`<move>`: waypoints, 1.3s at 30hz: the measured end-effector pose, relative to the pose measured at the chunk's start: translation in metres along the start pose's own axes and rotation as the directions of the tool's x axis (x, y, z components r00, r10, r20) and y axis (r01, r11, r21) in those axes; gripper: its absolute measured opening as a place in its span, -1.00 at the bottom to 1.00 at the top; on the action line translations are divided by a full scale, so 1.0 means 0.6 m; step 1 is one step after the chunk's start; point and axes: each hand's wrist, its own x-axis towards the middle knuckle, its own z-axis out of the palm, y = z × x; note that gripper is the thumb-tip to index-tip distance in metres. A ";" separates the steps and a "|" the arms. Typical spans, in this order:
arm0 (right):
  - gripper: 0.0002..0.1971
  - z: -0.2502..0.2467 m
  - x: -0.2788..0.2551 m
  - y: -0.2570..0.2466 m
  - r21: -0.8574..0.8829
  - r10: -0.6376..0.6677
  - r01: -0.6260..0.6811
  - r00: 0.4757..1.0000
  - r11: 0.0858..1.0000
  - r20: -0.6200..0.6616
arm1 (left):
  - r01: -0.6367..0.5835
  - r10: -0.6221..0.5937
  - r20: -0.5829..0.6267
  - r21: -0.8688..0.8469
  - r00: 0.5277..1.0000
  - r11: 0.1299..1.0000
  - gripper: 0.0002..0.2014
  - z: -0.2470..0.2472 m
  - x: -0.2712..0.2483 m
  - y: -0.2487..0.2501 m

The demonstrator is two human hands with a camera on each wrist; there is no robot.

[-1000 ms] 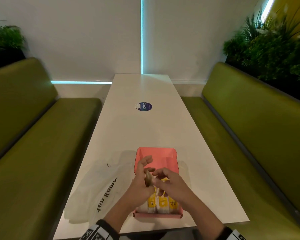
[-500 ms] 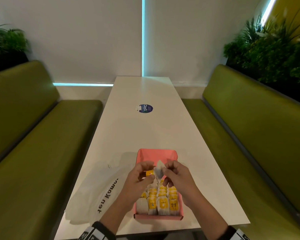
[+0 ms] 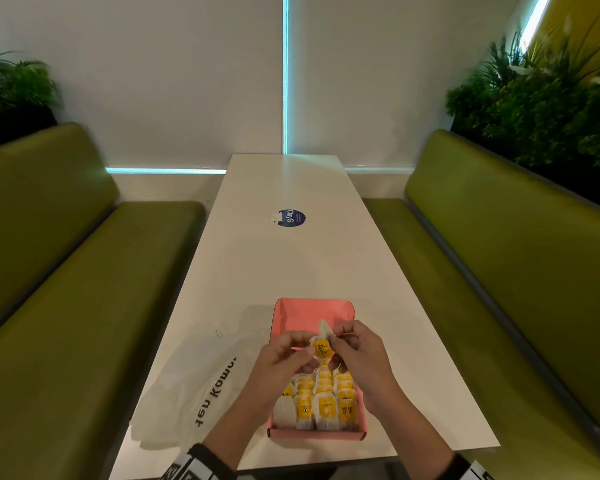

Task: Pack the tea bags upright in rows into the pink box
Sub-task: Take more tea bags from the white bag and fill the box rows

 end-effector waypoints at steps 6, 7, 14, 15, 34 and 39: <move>-0.89 0.004 -0.003 0.005 -0.062 0.000 0.000 1.000 0.998 -0.002 | -0.058 0.076 -0.117 0.147 0.990 0.987 -0.91 0.007 0.002 -0.010; -0.83 0.003 -0.004 0.006 -0.104 -0.011 0.009 1.000 0.994 -0.017 | -0.070 0.093 -0.137 0.164 0.986 0.984 -0.92 0.006 0.004 -0.011; -0.56 -0.015 -0.001 -0.009 -0.459 -0.288 0.351 0.936 0.816 0.204 | -0.241 0.295 -0.059 0.440 0.954 0.865 -0.76 -0.009 0.011 -0.001; -0.61 -0.018 0.004 -0.006 -0.526 -0.305 0.402 0.915 0.749 0.264 | -0.274 0.318 -0.015 0.471 0.948 0.838 -0.72 -0.011 0.012 0.000; -0.72 -0.027 0.009 -0.022 -0.547 -0.259 0.435 0.892 0.715 0.371 | -0.333 0.370 0.076 0.625 0.926 0.706 -0.91 -0.024 0.016 0.006; -0.87 -0.032 0.010 -0.037 -0.625 -0.165 0.456 0.869 0.633 0.466 | -0.395 0.315 0.254 0.731 0.915 0.556 -0.57 -0.027 0.019 0.019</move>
